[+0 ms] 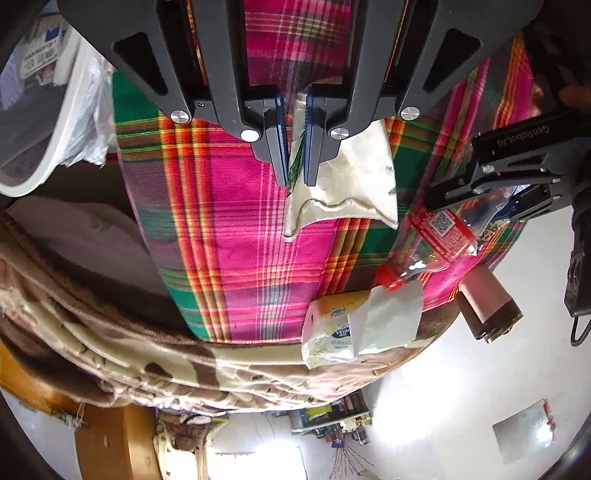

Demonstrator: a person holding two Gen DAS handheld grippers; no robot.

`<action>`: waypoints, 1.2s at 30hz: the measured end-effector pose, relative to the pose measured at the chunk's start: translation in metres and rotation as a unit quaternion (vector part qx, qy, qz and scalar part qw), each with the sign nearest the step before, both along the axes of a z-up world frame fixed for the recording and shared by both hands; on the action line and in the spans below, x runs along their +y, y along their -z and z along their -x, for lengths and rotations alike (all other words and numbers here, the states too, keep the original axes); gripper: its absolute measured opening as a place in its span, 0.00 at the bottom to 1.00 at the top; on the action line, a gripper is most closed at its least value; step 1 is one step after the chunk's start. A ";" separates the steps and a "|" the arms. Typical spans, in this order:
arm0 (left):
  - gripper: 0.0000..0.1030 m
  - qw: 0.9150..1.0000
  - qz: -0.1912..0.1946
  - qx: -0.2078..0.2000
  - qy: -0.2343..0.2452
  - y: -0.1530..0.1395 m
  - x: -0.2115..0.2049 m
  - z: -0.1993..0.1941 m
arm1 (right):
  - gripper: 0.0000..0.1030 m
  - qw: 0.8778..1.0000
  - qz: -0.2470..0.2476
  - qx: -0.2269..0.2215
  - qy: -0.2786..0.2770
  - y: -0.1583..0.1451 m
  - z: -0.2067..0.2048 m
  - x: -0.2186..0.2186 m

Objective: Collect trash
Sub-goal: 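Grasp the clear Coke bottle with the left tool while the right tool grasps the crumpled paper bag, then carry the bottle with the left tool while the right tool carries the paper bag to the wastebasket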

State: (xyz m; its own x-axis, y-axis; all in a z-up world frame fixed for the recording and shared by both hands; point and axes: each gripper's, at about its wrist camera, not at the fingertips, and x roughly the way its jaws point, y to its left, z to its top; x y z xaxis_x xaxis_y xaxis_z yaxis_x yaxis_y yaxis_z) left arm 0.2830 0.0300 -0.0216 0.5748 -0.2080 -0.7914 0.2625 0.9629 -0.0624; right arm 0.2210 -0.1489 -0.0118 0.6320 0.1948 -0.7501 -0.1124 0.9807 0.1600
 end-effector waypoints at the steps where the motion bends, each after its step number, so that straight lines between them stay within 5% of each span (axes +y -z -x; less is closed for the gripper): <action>1: 0.63 1.000 0.002 -0.001 0.000 -0.001 0.000 0.002 | 0.07 1.000 0.002 -0.003 -0.001 -0.001 0.001 0.000; 36: 0.63 0.994 0.052 -0.085 0.037 -0.061 -0.048 0.115 | 0.07 0.992 0.018 -0.106 0.072 -0.051 0.088 -0.055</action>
State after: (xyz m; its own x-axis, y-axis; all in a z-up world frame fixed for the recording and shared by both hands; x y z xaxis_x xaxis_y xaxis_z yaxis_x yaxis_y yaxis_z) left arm 0.1683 -0.0184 0.0396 0.6789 -0.3306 -0.6555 0.3482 0.9311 -0.1089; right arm 0.1326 -0.2039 0.0391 0.7952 0.0664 -0.6028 0.0020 0.9937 0.1121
